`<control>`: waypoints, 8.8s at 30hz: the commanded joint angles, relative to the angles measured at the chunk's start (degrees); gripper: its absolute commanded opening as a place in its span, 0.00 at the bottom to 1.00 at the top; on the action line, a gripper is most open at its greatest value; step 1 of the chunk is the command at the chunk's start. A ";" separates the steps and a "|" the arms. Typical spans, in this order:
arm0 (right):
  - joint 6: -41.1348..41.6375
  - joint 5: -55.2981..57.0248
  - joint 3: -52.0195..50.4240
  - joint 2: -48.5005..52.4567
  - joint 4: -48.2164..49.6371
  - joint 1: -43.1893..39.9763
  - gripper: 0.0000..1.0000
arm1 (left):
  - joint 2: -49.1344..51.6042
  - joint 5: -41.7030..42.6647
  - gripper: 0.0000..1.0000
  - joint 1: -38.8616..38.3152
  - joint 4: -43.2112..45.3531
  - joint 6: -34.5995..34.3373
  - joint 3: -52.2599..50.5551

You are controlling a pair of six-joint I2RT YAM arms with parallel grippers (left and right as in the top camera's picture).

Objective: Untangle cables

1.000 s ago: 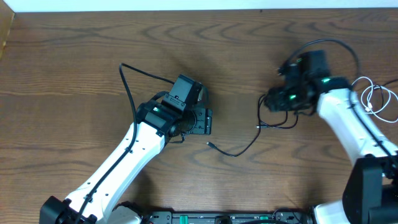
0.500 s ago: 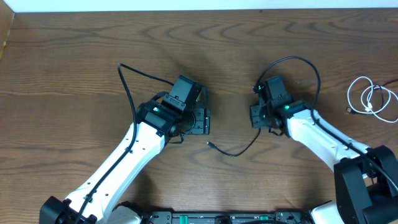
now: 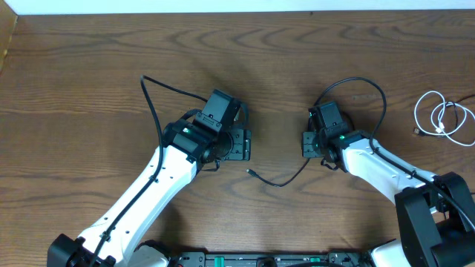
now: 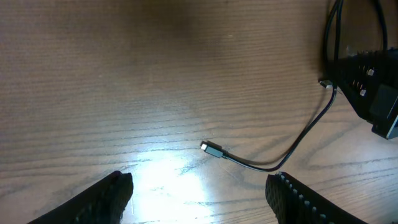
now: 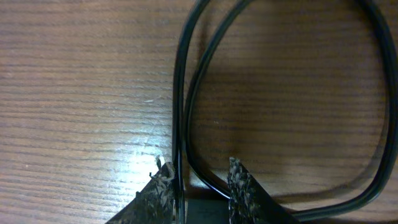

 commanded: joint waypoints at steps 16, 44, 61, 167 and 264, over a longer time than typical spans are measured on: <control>2.38 0.92 -4.00 -0.24 3.50 0.24 0.22 | 0.66 -0.94 0.73 0.17 -0.20 -0.52 0.15; -10.12 0.50 23.54 -21.59 -11.93 -12.07 0.01 | 0.66 -0.72 0.73 0.17 -0.20 -0.52 0.15; -15.41 -1.68 31.47 -24.28 -18.69 -37.64 0.01 | 0.66 -0.72 0.73 0.17 -0.20 -0.52 0.15; -7.65 -8.72 -2.93 -49.44 -31.43 -13.66 0.99 | -49.07 -1.16 0.98 23.21 -10.16 2.27 -19.34; -20.94 -8.72 -45.03 -93.79 14.05 -16.65 0.99 | -49.55 -1.16 0.98 23.21 -10.60 2.29 -19.34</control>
